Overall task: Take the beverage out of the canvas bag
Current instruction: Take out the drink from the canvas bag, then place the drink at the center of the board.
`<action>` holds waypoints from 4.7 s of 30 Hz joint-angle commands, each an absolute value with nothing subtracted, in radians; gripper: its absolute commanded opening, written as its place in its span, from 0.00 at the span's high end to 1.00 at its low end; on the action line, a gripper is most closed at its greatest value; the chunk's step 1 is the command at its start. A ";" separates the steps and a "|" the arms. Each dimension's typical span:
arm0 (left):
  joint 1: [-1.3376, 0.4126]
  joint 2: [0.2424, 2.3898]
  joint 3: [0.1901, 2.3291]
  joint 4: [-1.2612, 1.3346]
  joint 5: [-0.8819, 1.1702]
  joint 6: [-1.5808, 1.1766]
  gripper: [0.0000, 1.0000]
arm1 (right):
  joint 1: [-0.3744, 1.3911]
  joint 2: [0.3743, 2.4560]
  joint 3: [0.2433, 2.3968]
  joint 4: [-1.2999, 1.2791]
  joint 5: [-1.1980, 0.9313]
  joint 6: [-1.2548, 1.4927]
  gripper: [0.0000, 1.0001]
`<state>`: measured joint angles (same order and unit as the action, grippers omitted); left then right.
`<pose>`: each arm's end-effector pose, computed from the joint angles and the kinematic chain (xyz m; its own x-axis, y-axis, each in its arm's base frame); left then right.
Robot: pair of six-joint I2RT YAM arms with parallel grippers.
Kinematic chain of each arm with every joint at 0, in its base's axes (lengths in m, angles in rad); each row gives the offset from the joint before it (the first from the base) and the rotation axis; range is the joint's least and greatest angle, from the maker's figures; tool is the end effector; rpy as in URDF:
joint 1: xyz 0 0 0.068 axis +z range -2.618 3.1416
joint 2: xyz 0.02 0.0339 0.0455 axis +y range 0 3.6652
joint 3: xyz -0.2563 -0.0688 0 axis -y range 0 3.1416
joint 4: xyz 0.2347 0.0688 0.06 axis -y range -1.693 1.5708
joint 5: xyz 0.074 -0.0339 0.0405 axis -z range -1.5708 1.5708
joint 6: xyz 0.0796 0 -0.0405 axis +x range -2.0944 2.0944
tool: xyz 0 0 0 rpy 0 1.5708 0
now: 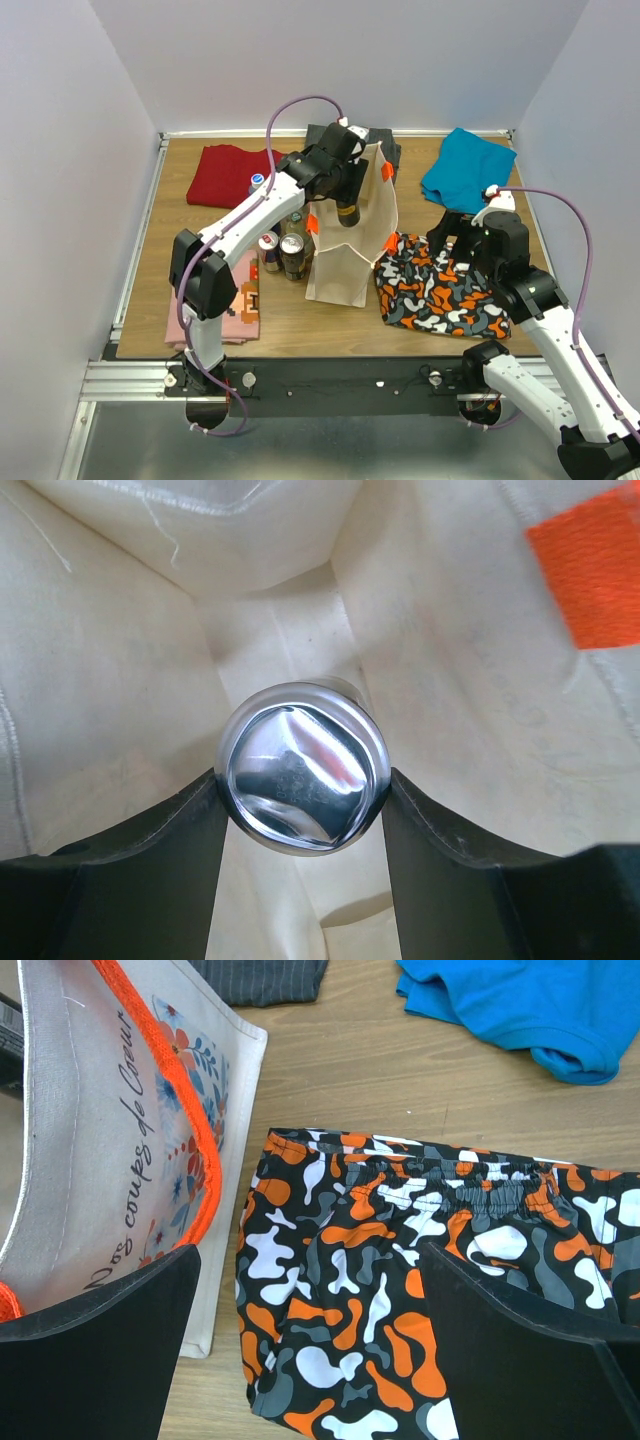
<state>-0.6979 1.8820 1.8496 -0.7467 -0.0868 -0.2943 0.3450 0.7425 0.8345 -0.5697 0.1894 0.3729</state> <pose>0.3447 -0.2801 0.3021 -0.6872 0.1992 -0.6986 0.4113 0.8994 -0.1481 0.1881 0.0517 0.2981 -0.4666 0.2125 -0.8586 -0.0052 0.9700 0.2429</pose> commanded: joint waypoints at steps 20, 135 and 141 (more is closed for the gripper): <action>-0.715 1.763 2.020 -0.810 0.084 -0.186 1.00 | 0.345 0.742 0.831 -0.548 0.181 0.367 0.01; -0.736 1.042 1.833 -1.095 -0.278 -0.250 1.00 | 0.345 0.804 0.824 -0.549 0.163 0.380 0.01; -0.736 1.005 1.804 -1.124 -0.298 -0.267 1.00 | 0.347 0.810 0.822 -0.548 0.155 0.380 0.01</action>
